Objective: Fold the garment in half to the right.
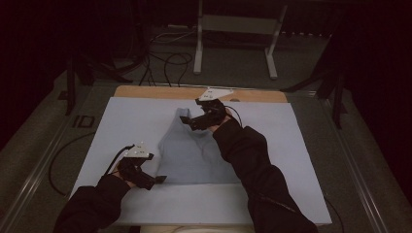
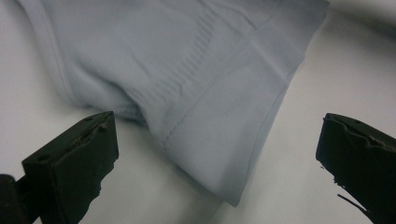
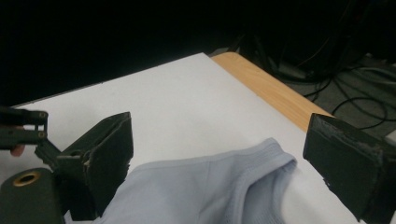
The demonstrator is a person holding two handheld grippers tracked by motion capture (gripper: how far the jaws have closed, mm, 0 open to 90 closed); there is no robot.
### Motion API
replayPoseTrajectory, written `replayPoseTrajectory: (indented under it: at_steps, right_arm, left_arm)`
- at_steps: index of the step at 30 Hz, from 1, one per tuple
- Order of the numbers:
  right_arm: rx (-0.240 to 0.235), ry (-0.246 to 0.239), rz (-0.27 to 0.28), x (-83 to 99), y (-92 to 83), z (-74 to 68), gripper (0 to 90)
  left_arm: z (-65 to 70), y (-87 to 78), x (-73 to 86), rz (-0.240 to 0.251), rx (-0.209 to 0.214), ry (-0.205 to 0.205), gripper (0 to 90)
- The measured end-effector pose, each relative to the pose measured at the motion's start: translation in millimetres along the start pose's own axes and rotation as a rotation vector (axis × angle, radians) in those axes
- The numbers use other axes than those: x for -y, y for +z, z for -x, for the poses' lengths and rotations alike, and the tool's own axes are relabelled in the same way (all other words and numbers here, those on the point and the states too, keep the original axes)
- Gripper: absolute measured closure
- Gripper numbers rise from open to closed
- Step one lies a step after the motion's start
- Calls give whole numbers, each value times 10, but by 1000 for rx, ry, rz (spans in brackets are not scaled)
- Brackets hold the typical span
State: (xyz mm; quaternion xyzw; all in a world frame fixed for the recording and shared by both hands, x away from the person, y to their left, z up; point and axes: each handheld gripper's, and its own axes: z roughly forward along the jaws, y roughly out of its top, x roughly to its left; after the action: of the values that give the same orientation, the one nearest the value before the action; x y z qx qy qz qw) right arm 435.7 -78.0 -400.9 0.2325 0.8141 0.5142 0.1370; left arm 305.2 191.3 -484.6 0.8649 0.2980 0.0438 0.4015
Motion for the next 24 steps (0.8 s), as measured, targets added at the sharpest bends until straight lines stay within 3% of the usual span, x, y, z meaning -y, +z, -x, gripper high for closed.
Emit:
replayPoseTrajectory:
  at_steps: [6,7,11,18,24]
  right_arm:
    - [-9,10,-42,-8,269,64,85]
    - [5,11,-48,-7,315,77,85]
    - [-21,22,-73,2,464,124,84]
    - [-5,20,-122,47,685,214,89]
    - [4,48,-162,114,863,283,107]
  left_arm:
    - [-20,99,64,-46,25,-50,1]
    - [-21,112,69,-52,21,-52,1]
    - [-24,161,104,-76,14,-75,35]
    - [-42,234,137,-110,28,-94,222]
    - [-55,261,140,-98,46,-129,366]
